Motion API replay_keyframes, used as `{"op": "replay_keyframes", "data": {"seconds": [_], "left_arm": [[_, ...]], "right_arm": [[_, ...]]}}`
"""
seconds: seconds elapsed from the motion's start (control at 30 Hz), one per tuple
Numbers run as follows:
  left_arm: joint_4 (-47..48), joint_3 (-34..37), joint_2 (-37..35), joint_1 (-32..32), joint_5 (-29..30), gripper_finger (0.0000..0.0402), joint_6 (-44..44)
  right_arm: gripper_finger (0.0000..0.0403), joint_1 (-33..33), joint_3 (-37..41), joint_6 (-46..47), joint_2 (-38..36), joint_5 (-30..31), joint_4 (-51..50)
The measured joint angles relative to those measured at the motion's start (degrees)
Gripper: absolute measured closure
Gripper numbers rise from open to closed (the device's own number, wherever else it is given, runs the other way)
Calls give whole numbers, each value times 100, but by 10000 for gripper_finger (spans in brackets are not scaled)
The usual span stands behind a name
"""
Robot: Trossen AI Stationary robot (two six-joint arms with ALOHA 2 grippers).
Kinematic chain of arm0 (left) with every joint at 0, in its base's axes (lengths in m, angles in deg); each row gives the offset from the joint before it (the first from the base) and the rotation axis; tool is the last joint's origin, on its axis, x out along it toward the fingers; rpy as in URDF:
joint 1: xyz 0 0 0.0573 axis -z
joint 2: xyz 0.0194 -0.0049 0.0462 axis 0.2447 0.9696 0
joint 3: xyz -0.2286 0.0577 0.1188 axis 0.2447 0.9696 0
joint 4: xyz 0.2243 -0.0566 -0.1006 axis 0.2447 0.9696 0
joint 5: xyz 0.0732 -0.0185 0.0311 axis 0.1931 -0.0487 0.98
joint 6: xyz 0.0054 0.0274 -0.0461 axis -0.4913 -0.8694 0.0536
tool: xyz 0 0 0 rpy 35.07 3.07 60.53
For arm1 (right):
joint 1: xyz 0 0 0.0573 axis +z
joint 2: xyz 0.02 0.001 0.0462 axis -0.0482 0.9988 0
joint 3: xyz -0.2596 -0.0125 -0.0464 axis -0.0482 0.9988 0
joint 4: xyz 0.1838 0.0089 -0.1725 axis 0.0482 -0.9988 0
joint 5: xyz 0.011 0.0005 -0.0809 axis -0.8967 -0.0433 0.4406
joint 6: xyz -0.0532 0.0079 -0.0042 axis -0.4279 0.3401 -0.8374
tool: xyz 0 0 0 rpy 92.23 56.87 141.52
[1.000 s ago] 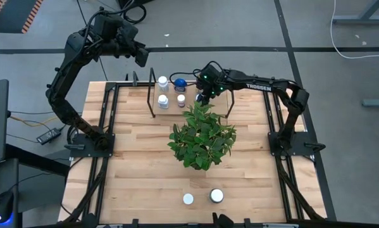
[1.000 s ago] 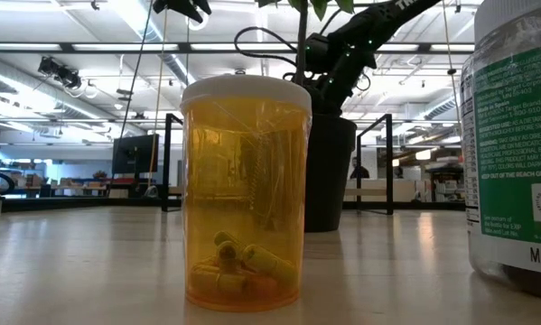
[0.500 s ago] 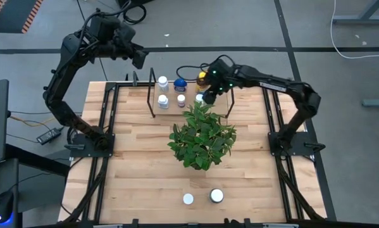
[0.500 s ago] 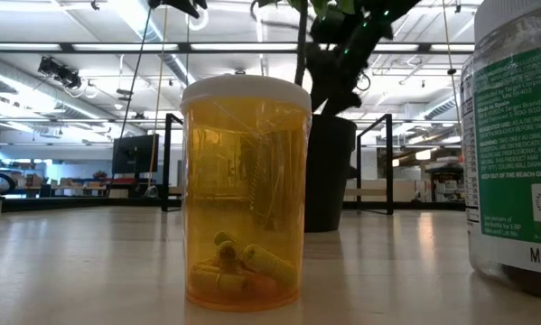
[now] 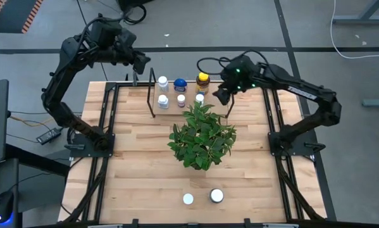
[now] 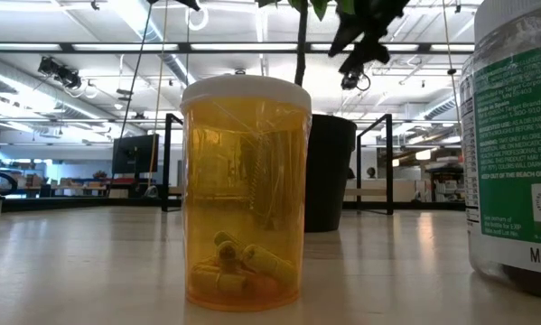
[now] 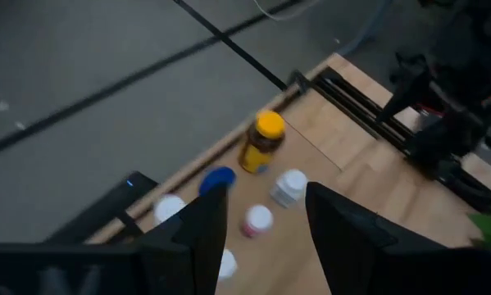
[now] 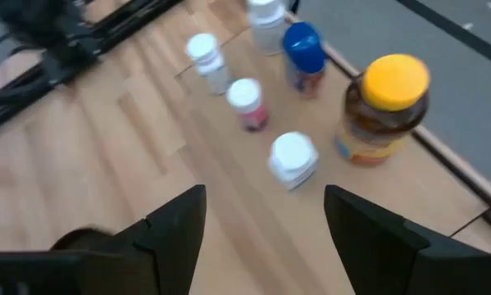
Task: Pick and place medicine bottles onto shelf by color
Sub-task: Put the green pill bottle on the shelf
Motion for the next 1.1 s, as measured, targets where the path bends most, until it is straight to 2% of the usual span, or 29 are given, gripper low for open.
{"op": "replay_keyframes", "data": {"seconds": [0.4, 0.63, 1.1], "left_arm": [[298, 0, -32, 1173, -4, 230, 714], [297, -4, -35, 1856, -1, 230, 1337], [299, -4, -33, 3122, 186, 230, 2277]], "right_arm": [[148, 1295, 0, 1156, -991, 33, -669], [148, 2455, 0, 1700, -1290, 67, -1312], [148, 4929, 0, 2860, -1236, 1600, -1305]]}}
